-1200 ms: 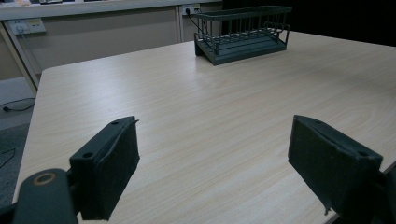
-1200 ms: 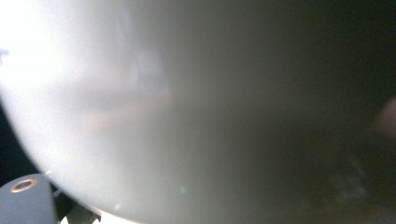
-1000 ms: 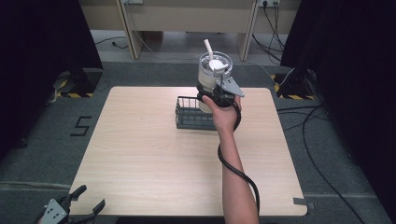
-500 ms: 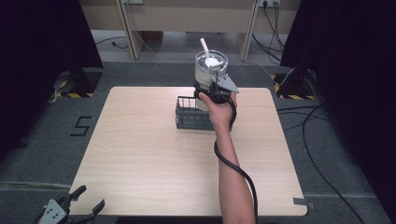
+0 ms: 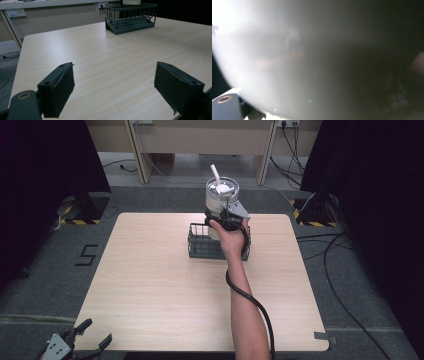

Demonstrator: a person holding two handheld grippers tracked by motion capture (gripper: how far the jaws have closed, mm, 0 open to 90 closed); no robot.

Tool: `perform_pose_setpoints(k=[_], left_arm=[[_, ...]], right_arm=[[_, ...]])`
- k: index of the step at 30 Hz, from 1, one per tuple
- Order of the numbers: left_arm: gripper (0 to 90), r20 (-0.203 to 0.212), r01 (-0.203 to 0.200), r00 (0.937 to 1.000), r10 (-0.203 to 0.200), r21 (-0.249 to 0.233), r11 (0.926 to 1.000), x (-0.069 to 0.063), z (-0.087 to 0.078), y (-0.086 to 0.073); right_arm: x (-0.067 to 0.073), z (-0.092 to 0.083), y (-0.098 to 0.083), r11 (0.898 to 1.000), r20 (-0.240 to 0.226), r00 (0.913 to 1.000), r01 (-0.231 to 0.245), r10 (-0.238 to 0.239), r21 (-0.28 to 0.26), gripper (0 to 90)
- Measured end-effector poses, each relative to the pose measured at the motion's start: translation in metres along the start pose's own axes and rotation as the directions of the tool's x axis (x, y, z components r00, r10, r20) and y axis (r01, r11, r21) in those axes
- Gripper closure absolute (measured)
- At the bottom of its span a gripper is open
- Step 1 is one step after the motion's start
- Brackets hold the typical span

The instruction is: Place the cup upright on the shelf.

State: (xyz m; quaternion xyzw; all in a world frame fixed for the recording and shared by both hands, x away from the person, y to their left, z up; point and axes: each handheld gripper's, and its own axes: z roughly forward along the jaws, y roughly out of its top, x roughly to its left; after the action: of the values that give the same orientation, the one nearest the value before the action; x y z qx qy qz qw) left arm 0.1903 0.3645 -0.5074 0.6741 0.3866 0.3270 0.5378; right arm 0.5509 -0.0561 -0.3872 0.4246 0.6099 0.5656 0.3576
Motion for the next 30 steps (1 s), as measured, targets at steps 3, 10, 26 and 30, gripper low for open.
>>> perform_pose_setpoints(k=[3, 10, 26, 30], left_arm=[[15.9, 0.003, 0.000, 1.0000, 0.000, 0.001, 1.0000, 0.000, 0.001, 0.000], [15.9, 0.002, 0.000, 1.0000, 0.000, 0.001, 1.0000, 0.000, 0.001, 0.000], [15.9, 0.001, -0.004, 1.0000, 0.004, 0.003, 1.0000, -0.001, 0.001, 0.000], [15.9, 0.002, -0.004, 1.0000, 0.004, 0.003, 1.0000, -0.001, 0.001, 0.000]], right_arm=[[0.000, 0.002, -0.004, 1.000, 0.004, 1.0000, 0.003, -0.003, 0.007, 9.7], [-0.002, 0.008, -0.013, 1.000, 0.014, 0.9999, -0.006, 0.005, 0.024, 9.7], [-0.008, 0.018, -0.035, 0.997, 0.040, 0.9992, -0.006, 0.003, 0.083, 9.7], [-0.009, 0.020, -0.041, 0.995, 0.042, 0.9991, -0.011, 0.007, 0.095, 9.7]])
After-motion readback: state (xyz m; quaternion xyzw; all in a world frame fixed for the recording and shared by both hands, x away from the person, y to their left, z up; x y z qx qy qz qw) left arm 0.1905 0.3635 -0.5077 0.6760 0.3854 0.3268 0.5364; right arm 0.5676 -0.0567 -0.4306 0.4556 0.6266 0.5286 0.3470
